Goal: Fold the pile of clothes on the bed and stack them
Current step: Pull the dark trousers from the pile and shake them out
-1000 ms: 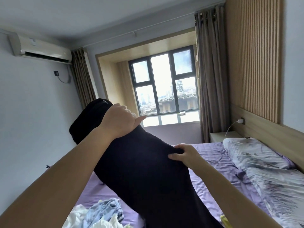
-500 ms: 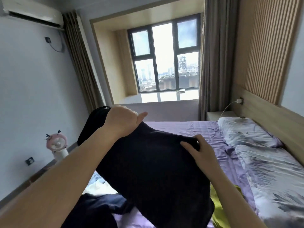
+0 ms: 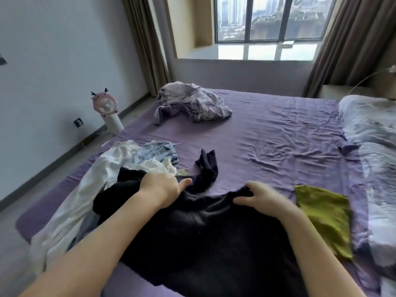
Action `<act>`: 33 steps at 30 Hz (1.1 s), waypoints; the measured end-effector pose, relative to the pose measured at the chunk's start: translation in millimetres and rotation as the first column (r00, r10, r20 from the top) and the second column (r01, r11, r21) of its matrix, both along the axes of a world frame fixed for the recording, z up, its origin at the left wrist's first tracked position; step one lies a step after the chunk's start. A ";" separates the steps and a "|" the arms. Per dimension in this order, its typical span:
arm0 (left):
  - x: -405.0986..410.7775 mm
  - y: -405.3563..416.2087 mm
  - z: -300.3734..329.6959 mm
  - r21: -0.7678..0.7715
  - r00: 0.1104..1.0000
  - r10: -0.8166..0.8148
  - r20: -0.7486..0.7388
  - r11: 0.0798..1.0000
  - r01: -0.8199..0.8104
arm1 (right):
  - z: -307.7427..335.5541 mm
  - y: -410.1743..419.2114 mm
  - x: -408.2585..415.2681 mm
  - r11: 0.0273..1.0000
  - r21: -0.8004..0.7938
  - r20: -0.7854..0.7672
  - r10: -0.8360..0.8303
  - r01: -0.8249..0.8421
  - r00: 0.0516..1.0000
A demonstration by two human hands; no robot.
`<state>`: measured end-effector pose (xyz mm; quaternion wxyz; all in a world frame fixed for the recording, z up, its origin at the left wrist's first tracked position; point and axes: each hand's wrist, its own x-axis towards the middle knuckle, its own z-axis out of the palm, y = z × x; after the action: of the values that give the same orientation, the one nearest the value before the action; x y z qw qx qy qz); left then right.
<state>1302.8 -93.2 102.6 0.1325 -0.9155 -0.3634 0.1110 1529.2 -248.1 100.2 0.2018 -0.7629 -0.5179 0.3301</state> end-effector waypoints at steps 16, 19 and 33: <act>-73.0 102.7 -235.8 -0.127 0.974 0.057 -0.221 0.988 -0.086 | -282.4 93.2 -91.9 0.944 -0.255 -0.328 -0.288 0.209 0.900; -54.6 139.4 -245.3 -0.041 0.999 -0.054 0.000 0.998 0.054 | -300.0 116.7 -85.6 0.912 -0.221 -0.321 -0.402 0.345 0.857; -54.8 195.1 -347.9 -0.256 0.878 -0.478 -0.038 0.854 0.454 | -370.5 85.5 -141.5 0.935 -0.324 0.395 -0.002 0.141 0.919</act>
<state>1248.0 101.9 -245.3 0.0623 -0.9786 -0.1075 0.1641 1387.7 -162.6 -270.3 -0.0301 -0.8553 -0.4524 0.2506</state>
